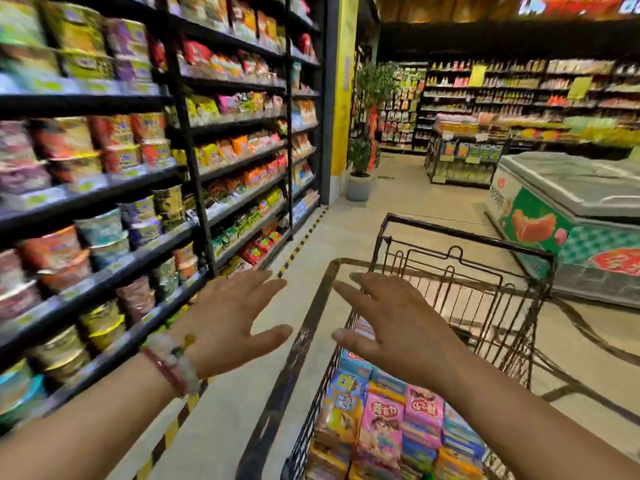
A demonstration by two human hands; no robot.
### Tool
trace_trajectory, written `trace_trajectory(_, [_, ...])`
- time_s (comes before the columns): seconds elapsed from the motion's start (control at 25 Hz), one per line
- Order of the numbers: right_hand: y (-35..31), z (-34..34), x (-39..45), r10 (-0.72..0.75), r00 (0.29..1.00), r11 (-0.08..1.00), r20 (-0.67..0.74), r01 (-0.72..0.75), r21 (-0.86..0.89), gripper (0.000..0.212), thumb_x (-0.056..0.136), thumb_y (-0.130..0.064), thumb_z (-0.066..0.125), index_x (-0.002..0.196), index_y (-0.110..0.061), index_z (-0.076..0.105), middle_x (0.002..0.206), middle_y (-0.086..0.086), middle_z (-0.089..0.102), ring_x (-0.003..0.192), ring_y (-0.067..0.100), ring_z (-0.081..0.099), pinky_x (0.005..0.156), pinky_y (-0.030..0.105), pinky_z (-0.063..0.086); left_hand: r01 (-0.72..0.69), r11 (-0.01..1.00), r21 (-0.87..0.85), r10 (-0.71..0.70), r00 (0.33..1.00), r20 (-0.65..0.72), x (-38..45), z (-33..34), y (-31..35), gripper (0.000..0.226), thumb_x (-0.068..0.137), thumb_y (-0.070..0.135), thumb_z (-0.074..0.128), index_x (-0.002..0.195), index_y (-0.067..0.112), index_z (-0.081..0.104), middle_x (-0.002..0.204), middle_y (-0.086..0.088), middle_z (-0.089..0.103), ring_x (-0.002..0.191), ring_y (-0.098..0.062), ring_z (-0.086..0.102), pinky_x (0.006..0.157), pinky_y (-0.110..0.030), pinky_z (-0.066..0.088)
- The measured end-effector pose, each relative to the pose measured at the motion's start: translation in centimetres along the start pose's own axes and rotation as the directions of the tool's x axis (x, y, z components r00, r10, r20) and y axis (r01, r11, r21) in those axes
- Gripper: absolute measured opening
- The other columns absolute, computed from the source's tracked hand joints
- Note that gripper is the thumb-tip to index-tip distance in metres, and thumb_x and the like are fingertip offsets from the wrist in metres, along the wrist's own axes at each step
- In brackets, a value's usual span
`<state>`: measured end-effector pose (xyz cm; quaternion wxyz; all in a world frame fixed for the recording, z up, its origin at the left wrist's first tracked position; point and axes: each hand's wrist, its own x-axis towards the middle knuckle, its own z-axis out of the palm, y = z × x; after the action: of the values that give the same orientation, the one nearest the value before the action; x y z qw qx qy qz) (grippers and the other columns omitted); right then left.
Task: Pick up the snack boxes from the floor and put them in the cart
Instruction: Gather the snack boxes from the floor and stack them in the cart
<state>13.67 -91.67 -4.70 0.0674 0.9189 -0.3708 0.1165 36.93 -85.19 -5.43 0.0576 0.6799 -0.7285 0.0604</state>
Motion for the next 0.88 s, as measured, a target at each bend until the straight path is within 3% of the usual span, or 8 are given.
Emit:
trace_trajectory(0.08, [-1.0,-0.1,-1.2,-0.075,0.99,0.997,0.115,0.07,0.044,0.09,0.072,-0.077,-0.003,0.151,-0.038,0.016,0.157,-0.001,0.021,0.143,0.02,0.016,0.115,0.034,0.01,0.068,0.998,0.003,-0.068,0.998,0.01,-3.3,-0.4,0.6,0.118,0.048,0.091,-0.02,0.149,0.038,0.01,0.158,0.012,0.009,0.144,-0.011,0.008,0.113,-0.03,0.009])
trace_trajectory(0.12, [-1.7,-0.1,-1.6,-0.107,0.986,0.992,0.13,0.098,0.074,0.093,0.069,-0.079,-0.006,0.151,-0.039,0.012,0.158,-0.002,0.017,0.143,0.018,0.012,0.115,0.033,0.007,0.099,0.995,0.007,-0.099,0.995,0.02,-5.2,-0.8,0.7,0.117,0.05,0.091,-0.017,0.149,0.036,0.012,0.158,0.011,0.011,0.144,-0.012,0.011,0.113,-0.031,0.01])
trace_trajectory(0.24, [-4.9,-0.3,-2.0,-0.221,0.969,0.972,0.105,0.21,0.108,0.098,0.066,-0.082,-0.013,0.151,-0.039,0.014,0.158,-0.002,0.019,0.143,0.019,0.014,0.115,0.034,0.008,0.205,0.978,0.026,-0.205,0.979,-0.007,-10.6,-2.0,0.5,0.12,0.049,0.091,-0.02,0.149,0.035,0.016,0.157,0.008,0.017,0.143,-0.015,0.018,0.113,-0.035,0.015])
trace_trajectory(0.44, [-12.4,-1.7,-2.2,-0.416,0.906,0.904,0.081,0.403,0.14,0.101,0.063,-0.082,-0.016,0.151,-0.04,0.011,0.157,-0.002,0.018,0.142,0.018,0.012,0.115,0.034,0.008,0.407,0.91,0.083,-0.407,0.913,-0.016,-20.6,-4.4,-0.5,0.127,0.039,0.088,-0.03,0.149,0.039,0.008,0.157,0.012,0.01,0.144,-0.011,0.009,0.114,-0.032,0.01])
trace_trajectory(0.6, [-20.2,-3.4,-3.5,-0.545,0.83,0.833,0.12,0.52,0.188,0.089,0.068,-0.077,0.001,0.15,-0.043,0.002,0.158,-0.008,0.004,0.143,0.013,-0.001,0.116,0.032,0.0,0.557,0.823,0.111,-0.56,0.828,-0.008,-30.0,-6.1,-1.2,0.128,0.036,0.089,-0.031,0.149,0.04,0.005,0.158,0.012,0.005,0.145,-0.011,0.005,0.116,-0.034,0.007])
trace_trajectory(0.72, [-26.6,-4.0,-5.5,-0.633,0.769,0.768,0.091,0.607,0.204,0.095,0.066,-0.086,0.001,0.15,-0.042,0.003,0.157,-0.008,0.007,0.142,0.015,0.001,0.116,0.033,0.003,0.637,0.764,0.101,-0.638,0.77,-0.028,-38.1,-7.0,-1.5,0.124,0.043,0.092,-0.024,0.149,0.038,0.012,0.158,0.008,0.012,0.145,-0.014,0.01,0.116,-0.037,0.009])
trace_trajectory(0.88, [-37.4,-4.7,-9.6,-0.764,0.645,0.627,0.01,0.738,0.25,0.091,0.068,-0.08,-0.002,0.15,-0.042,0.007,0.157,-0.007,0.012,0.141,0.016,0.006,0.116,0.034,0.007,0.75,0.642,0.161,-0.758,0.652,-0.018,-50.5,-9.2,-0.5,0.127,0.041,0.09,-0.028,0.149,0.037,0.012,0.158,0.009,0.009,0.145,-0.012,0.008,0.116,-0.034,0.007])
